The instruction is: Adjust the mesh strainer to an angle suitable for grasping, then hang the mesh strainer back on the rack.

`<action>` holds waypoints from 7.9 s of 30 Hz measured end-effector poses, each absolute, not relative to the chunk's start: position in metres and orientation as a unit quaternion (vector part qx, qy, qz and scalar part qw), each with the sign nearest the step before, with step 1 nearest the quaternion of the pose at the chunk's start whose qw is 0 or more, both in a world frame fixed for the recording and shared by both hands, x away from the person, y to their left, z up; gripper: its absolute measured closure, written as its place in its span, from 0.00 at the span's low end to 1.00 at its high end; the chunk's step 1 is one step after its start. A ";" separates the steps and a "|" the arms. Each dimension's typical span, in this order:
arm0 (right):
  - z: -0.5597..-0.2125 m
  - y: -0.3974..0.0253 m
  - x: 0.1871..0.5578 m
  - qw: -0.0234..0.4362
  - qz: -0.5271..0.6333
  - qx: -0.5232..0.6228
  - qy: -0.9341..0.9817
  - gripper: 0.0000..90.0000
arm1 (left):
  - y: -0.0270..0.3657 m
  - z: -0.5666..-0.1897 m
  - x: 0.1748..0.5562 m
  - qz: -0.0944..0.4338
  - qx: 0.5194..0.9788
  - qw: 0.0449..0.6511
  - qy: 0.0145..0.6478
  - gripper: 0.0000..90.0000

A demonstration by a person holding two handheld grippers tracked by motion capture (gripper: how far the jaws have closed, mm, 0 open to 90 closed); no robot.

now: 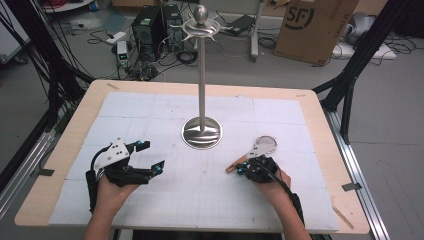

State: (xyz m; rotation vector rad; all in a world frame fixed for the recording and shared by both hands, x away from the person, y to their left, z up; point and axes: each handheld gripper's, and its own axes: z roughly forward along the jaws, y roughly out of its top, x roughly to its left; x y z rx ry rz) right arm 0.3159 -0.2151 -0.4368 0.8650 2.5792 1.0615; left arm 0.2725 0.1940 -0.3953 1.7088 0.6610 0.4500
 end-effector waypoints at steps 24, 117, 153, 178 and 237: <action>-0.416 -0.219 0.338 0.135 0.377 0.305 0.864 1.00 | 0.195 -0.395 0.273 0.191 0.733 0.589 0.283 0.19; -0.423 -0.224 0.270 0.113 0.361 0.251 0.891 1.00 | 0.192 -0.398 0.272 0.187 0.740 0.582 0.282 0.19; -0.435 -0.190 0.350 0.116 0.336 0.308 0.883 1.00 | 0.194 -0.398 0.274 0.184 0.738 0.583 0.285 0.19; -0.405 -0.262 0.289 0.161 0.448 0.307 0.824 0.77 | 0.189 -0.399 0.272 0.184 0.743 0.578 0.281 0.19; -0.409 -0.291 0.284 0.208 0.468 0.337 0.790 0.29 | 0.182 -0.396 0.272 0.182 0.747 0.582 0.264 0.19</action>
